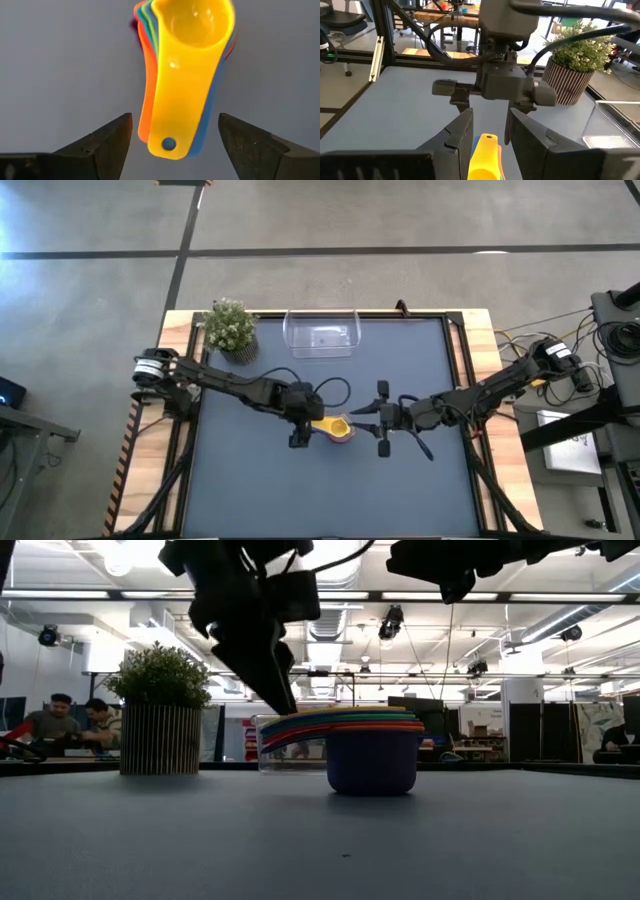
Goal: Nest measuring cups in basket
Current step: Put the stacked measuring cups into the transparent bin
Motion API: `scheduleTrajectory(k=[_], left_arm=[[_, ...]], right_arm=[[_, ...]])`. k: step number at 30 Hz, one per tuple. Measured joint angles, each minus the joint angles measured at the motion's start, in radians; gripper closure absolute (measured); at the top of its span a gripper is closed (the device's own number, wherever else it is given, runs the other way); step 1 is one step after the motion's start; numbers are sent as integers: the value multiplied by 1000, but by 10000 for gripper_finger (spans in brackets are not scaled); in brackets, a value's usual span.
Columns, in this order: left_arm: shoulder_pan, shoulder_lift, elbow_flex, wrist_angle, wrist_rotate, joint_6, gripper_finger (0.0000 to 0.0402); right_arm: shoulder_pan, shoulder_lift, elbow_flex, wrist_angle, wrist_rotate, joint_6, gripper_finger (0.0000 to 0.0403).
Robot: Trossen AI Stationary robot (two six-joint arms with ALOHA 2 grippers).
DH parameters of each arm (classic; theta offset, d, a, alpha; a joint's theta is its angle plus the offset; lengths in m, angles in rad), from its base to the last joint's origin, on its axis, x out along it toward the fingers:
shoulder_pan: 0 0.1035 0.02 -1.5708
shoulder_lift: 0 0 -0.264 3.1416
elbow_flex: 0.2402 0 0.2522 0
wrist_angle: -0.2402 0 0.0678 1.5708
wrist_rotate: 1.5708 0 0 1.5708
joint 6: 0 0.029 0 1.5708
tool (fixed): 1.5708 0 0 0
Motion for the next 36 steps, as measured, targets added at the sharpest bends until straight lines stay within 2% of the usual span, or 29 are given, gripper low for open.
scheduleTrajectory(k=[14,28,32,36], left_arm=[[3,17,-31,92,-1,5,122],[3,127,-33,113,1,-1,123],[3,128,-33,112,1,-8,144],[3,121,-33,96,1,-8,188]], right_arm=[[0,0,0,-4,0,0,316],[0,0,-2,-27,1,2,322],[0,0,-2,-27,1,2,328],[0,0,-2,-26,1,3,330]])
